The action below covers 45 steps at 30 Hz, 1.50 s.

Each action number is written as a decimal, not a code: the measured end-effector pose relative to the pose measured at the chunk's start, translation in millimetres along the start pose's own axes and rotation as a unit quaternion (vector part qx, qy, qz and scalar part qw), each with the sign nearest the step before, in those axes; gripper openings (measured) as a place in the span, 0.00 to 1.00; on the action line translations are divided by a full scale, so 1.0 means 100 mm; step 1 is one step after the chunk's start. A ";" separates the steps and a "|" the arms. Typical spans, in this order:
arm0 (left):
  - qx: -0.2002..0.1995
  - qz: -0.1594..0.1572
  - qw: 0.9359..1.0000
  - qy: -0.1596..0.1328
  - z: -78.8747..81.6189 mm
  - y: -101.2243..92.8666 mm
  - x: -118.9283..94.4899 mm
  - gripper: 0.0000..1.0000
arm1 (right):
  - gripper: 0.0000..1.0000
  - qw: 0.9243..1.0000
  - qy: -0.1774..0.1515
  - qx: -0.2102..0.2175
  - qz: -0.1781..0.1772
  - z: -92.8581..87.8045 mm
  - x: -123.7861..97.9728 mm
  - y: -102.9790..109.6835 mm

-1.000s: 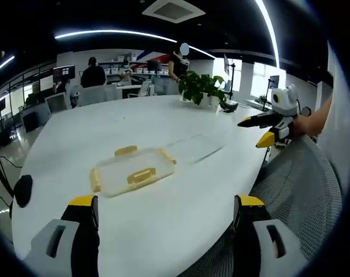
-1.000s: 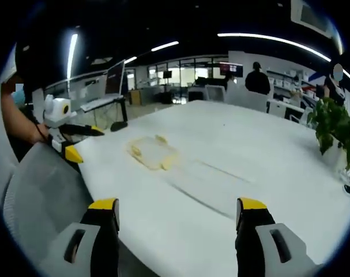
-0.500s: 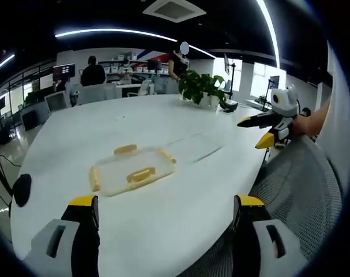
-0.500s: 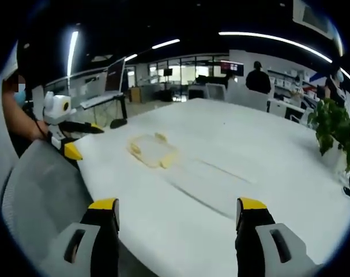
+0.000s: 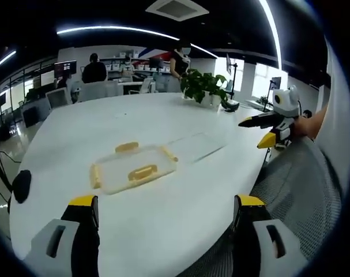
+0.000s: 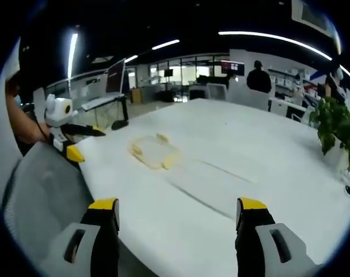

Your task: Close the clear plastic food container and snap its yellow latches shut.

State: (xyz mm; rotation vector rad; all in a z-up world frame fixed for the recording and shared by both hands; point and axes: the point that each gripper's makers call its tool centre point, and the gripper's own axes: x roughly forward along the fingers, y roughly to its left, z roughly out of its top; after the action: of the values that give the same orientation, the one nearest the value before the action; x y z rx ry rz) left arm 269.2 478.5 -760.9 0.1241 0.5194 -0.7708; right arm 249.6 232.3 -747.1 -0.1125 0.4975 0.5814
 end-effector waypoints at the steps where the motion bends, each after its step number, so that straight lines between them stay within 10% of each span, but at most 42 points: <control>1: 0.000 0.000 1.000 -0.001 0.00 0.00 0.00 0.98 | 0.84 1.000 0.001 0.000 0.001 0.00 0.00 0.01; 45: 0.005 -0.003 1.000 -0.007 0.03 -0.02 0.00 0.99 | 0.83 1.000 -0.017 0.003 -0.009 0.07 -0.04 -0.04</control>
State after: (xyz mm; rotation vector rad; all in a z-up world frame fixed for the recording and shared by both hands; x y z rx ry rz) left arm 268.6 476.4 -758.0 0.1253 0.5030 -0.7797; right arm 251.9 228.8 -739.5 -0.1019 0.4649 0.5626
